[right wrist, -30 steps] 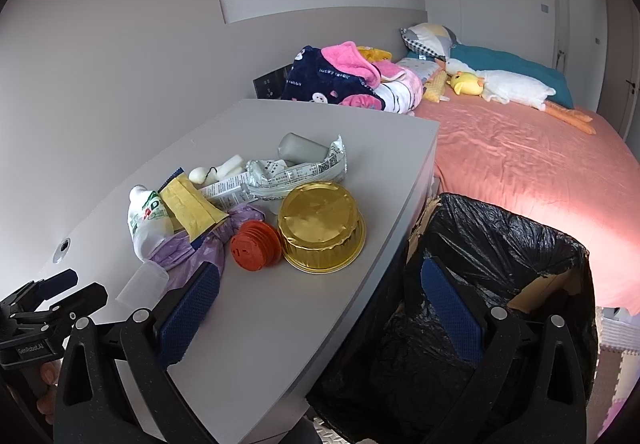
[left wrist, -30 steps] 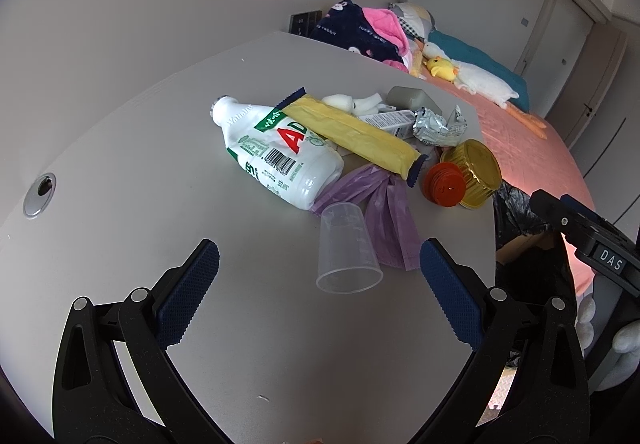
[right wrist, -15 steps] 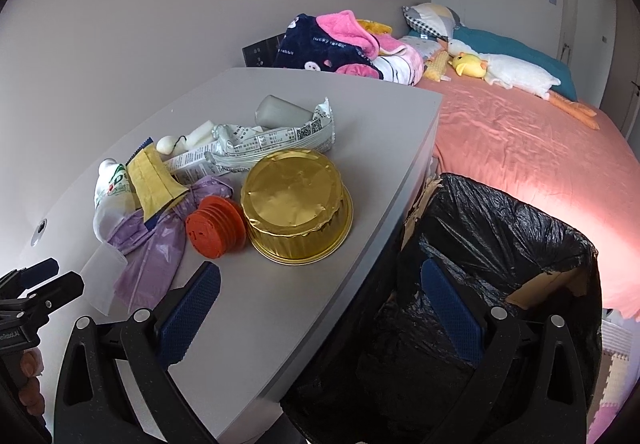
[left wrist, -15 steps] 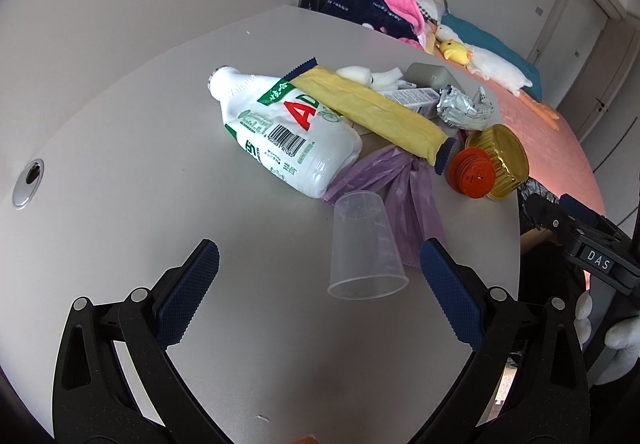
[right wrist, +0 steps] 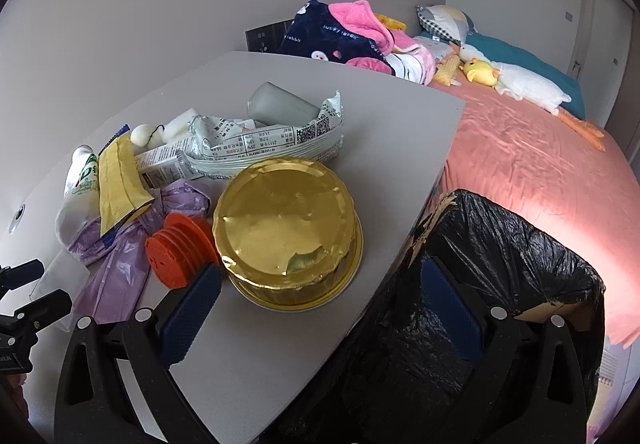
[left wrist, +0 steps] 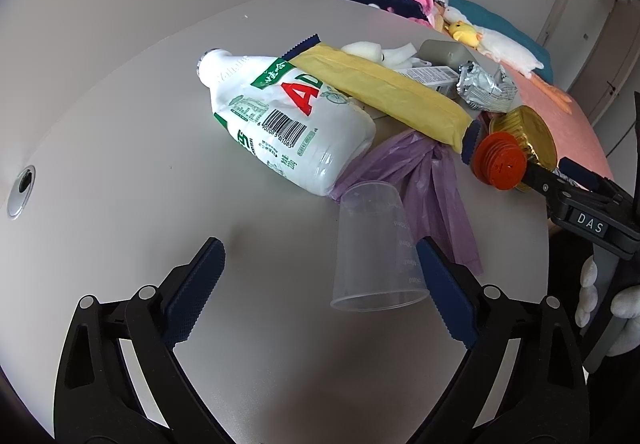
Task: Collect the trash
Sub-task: 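Grasp the gold foil container with the right tool while the left tool grasps the clear plastic cup, then carry both items over the black trash bag and open both tools to drop them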
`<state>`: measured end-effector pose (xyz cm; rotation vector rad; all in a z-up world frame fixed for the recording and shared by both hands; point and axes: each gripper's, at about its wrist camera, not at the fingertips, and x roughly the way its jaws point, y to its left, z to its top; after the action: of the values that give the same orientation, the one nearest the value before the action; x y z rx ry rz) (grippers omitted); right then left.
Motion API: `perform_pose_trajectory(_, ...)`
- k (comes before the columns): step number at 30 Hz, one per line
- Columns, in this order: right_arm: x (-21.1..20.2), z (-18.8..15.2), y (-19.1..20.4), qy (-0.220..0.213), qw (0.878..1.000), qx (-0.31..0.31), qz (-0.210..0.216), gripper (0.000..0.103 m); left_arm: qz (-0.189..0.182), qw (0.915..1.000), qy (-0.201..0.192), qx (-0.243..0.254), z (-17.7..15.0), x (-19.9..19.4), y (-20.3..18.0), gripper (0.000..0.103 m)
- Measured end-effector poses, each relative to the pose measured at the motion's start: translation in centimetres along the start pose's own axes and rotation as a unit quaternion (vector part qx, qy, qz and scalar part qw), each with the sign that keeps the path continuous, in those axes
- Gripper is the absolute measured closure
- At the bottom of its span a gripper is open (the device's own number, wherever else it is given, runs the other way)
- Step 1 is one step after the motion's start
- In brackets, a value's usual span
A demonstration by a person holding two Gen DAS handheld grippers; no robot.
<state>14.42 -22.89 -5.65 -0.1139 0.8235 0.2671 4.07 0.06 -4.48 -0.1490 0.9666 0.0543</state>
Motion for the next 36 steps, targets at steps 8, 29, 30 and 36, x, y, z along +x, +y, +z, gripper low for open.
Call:
perform_pose_trajectory(8, 1.5, 0.9, 0.0, 0.0, 1.0, 0.001, 0.003, 0.018, -0.005, 1.0, 0.001, -0.006, 0.5, 0.7, 0.4, 0.011)
perform_pose_trajectory(29, -0.4, 0.2, -0.3, -0.004, 0.999, 0.037, 0.023, 0.024, -0.035, 0.9992, -0.017, -0.01, -0.1, -0.4, 0.9, 0.063)
perform_pose_trajectory(30, -0.6, 0.2, -0.4, -0.006, 0.999, 0.037, 0.022, 0.024, -0.036, 0.9991, -0.019, -0.01, -0.2, -0.7, 0.9, 0.063)
perform_pose_trajectory(36, -2.3, 0.1, -0.8, -0.017, 0.999, 0.042, 0.021, 0.024, -0.043, 0.9983, -0.038, -0.003, 0.1, -2.4, 0.4, 0.063)
